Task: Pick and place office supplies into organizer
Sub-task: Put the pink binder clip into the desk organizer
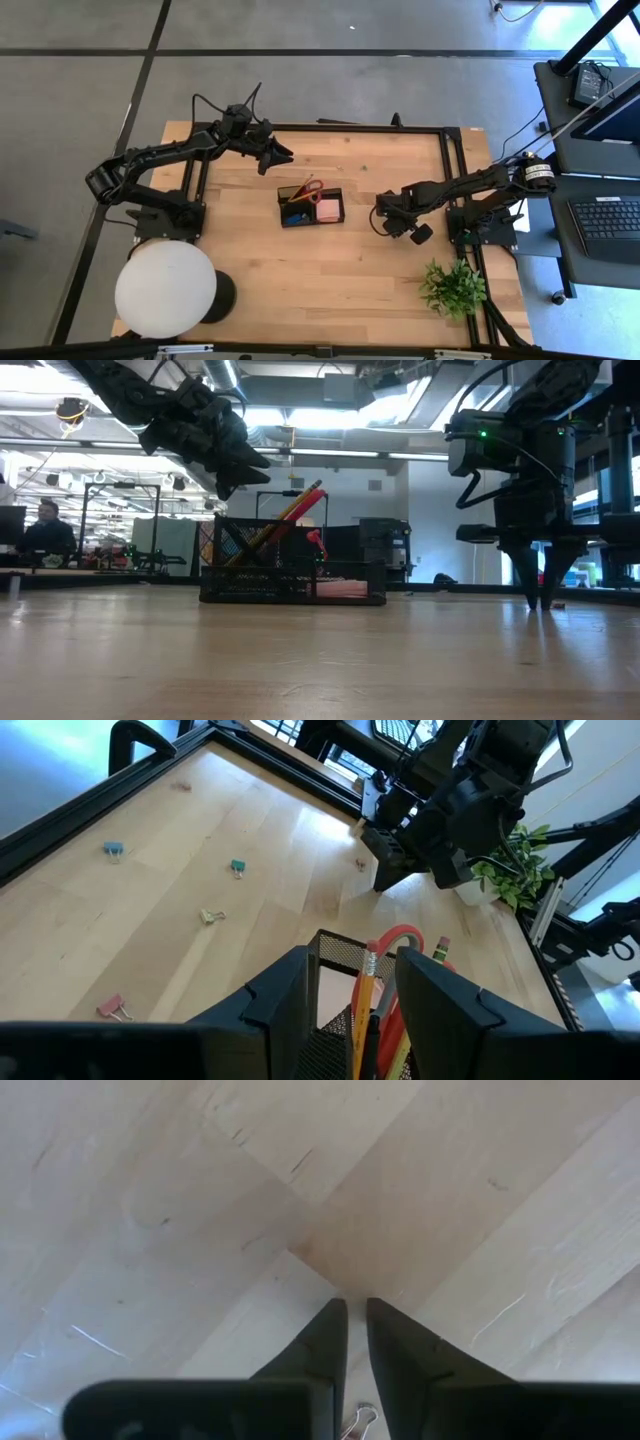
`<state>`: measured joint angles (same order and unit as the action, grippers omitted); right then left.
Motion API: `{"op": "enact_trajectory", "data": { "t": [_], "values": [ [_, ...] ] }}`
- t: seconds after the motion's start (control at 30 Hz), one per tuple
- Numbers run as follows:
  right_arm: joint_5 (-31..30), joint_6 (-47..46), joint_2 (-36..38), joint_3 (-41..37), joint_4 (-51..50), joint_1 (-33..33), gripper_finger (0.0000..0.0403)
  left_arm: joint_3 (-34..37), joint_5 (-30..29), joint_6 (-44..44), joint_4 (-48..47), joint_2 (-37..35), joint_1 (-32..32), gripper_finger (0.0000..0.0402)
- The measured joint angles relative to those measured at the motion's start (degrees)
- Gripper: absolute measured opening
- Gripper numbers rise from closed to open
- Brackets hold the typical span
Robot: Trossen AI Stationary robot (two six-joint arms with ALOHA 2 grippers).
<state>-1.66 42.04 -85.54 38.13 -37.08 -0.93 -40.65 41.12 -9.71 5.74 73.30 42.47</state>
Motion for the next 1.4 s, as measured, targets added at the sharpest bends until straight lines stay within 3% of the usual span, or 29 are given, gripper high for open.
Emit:
{"op": "enact_trajectory", "data": {
  "t": [0.3, 0.53, 0.87, 1.0, 1.13, 1.27, 1.4],
  "values": [
    [-0.2, -0.6, 0.0, 0.0, 0.0, 0.0, 0.0048, 0.0, 0.0, 0.0, 0.0, 0.0, 0.0, 0.0147],
    [-1.8, -9.1, -0.1, 2.0, -1.0, -0.3, 0.0029, 0.0, 0.0, 0.0, 0.0, 0.0, 0.0, 0.0147],
    [-2.1, -28.8, 0.0, 6.1, -3.5, -2.0, 0.0015, 0.0, 0.1, 0.0, 0.0, 0.0, 0.0, 0.0147],
    [-1.4, -36.8, 0.0, 6.3, -3.4, -1.9, 0.0042, 0.0, 0.1, 0.0, 0.0, 0.0, 0.0, 0.0147],
    [0.3, -40.3, 0.1, 6.3, -8.0, -1.9, 0.0098, 0.0, 0.1, 0.0, 0.0, 0.0, 0.0, 0.0147],
    [0.3, -36.2, 0.5, 6.3, -14.4, -1.9, 0.0153, 0.0, 0.1, 0.0, 0.0, 0.0, 0.0, 0.0147],
    [0.4, -29.8, 3.9, 5.8, -14.0, -2.3, 0.0186, 0.0, 0.1, 0.0, 0.0, 0.0, 0.0, 0.0147]
  ]
}}
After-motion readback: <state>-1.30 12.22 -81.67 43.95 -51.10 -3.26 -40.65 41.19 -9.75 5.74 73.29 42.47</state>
